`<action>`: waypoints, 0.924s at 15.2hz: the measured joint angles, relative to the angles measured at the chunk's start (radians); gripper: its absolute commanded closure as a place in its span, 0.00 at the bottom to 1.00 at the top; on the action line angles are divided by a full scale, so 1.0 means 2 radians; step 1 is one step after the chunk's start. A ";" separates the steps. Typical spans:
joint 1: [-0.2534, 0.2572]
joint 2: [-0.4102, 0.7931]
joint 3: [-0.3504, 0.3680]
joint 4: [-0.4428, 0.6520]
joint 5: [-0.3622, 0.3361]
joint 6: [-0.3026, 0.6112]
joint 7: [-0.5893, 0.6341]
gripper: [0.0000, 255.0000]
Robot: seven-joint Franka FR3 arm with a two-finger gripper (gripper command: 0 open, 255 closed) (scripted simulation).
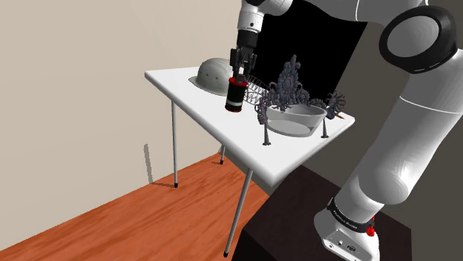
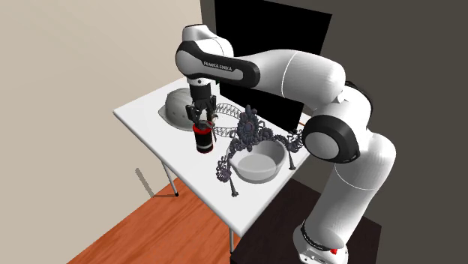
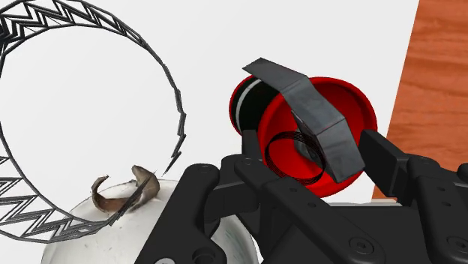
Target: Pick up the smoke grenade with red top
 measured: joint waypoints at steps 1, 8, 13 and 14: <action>0.000 0.000 0.000 0.000 0.000 0.000 0.000 1.00; -0.002 0.009 -0.001 0.049 0.001 -0.041 0.005 1.00; -0.003 0.023 -0.001 0.103 0.003 -0.081 0.011 1.00; -0.004 0.025 -0.002 0.113 0.003 -0.089 0.011 1.00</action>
